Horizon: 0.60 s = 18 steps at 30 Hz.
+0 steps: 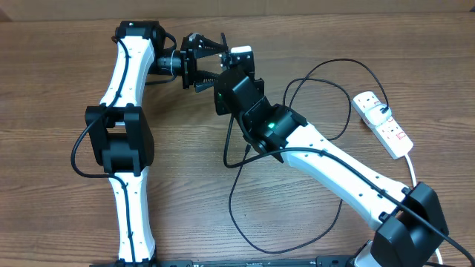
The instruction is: Plug charger to phone and switch on socket
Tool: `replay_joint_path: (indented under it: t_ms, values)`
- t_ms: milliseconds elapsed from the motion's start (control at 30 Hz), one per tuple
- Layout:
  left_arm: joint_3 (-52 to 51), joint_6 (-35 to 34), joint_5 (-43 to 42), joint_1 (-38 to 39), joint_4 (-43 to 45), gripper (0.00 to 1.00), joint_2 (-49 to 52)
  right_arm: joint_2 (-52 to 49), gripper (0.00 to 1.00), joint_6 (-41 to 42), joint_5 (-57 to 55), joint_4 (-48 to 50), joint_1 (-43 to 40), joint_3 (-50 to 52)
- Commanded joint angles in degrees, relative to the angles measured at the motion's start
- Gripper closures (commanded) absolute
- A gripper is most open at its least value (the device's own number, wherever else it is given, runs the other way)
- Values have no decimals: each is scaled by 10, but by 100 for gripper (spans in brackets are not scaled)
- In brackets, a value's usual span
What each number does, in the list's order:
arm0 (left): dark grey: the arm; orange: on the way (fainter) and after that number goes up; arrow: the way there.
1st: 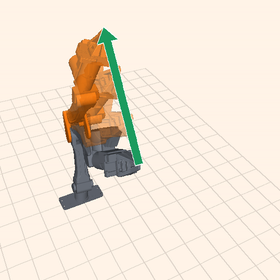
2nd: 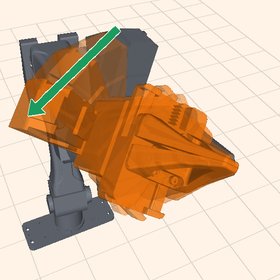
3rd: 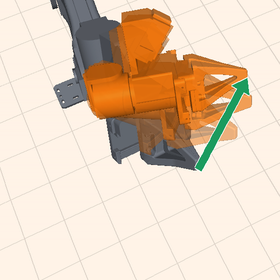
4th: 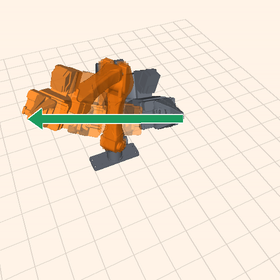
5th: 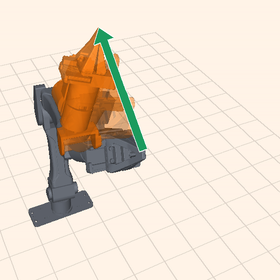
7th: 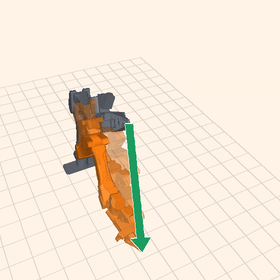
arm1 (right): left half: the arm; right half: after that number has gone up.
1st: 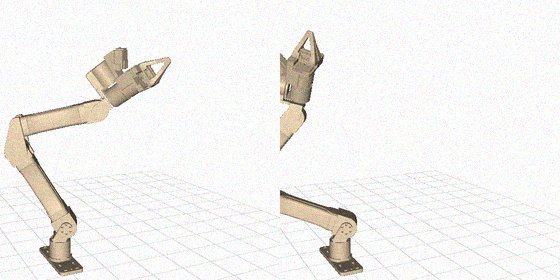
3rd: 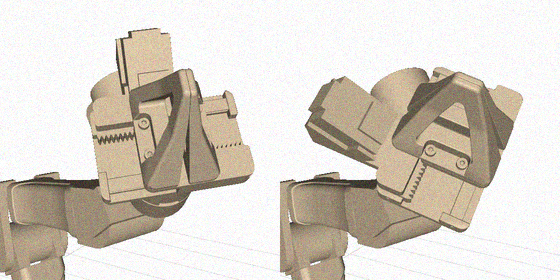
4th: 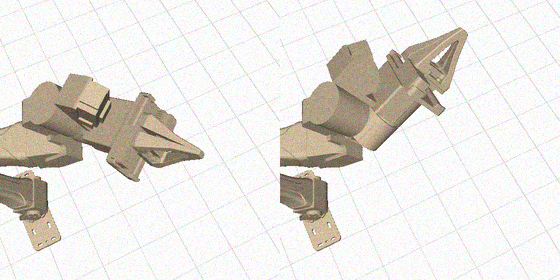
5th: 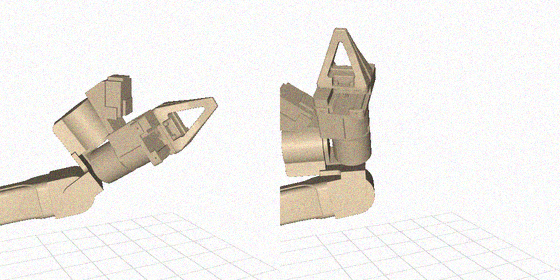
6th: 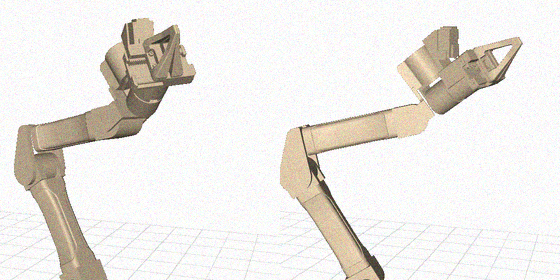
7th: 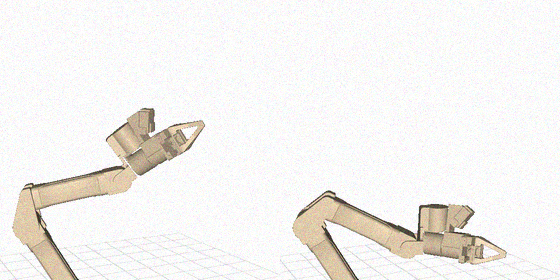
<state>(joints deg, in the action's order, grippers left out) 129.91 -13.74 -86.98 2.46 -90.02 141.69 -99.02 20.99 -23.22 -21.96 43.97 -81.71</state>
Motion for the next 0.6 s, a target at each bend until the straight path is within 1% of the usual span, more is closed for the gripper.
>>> replay_joint_path:
  t_ms: [0,100,200,567]
  values:
    - [18,1,-24,-5,1,28,2,-1,76,3,-13,7,-1,-16]
    - [18,1,-24,-6,1,28,2,-1,77,3,-13,5,-1,-16]
    - [18,1,-24,-6,1,27,2,-1,81,3,-12,5,-1,-16]
    - [18,1,-24,-6,3,27,2,-1,89,5,-12,5,-1,-16]
